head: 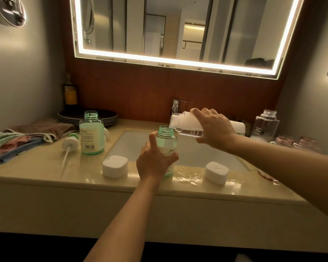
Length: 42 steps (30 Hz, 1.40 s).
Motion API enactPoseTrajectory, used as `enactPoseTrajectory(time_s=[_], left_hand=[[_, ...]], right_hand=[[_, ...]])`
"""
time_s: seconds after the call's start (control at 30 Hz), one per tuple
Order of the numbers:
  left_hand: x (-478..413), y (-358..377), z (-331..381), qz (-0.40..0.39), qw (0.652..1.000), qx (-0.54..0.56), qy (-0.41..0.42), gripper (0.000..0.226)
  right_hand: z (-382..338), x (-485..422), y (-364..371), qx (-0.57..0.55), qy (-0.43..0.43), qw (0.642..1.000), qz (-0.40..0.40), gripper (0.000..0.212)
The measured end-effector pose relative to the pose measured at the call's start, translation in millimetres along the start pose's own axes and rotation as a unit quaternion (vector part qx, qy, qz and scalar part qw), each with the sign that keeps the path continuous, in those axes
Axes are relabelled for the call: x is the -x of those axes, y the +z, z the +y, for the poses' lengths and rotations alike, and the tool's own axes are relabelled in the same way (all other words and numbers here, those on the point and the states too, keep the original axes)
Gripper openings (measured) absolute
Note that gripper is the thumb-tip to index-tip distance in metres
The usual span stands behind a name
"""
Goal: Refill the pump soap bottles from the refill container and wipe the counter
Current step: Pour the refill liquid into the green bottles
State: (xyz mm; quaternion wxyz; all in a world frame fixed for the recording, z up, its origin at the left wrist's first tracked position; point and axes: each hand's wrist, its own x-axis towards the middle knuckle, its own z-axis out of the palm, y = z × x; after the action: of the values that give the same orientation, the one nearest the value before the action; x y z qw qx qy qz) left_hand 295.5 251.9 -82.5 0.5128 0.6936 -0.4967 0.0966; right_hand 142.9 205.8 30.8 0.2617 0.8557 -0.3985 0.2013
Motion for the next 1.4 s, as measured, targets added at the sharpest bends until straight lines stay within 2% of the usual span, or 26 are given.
enactPoseTrajectory(time_s=[1.4], left_hand=[[1.2, 0.4, -2.3, 0.003, 1.0, -0.001, 0.001, 0.08]], right_hand=[[-0.5, -3.5, -7.3, 0.02, -0.009, 1.0, -0.016, 0.075]])
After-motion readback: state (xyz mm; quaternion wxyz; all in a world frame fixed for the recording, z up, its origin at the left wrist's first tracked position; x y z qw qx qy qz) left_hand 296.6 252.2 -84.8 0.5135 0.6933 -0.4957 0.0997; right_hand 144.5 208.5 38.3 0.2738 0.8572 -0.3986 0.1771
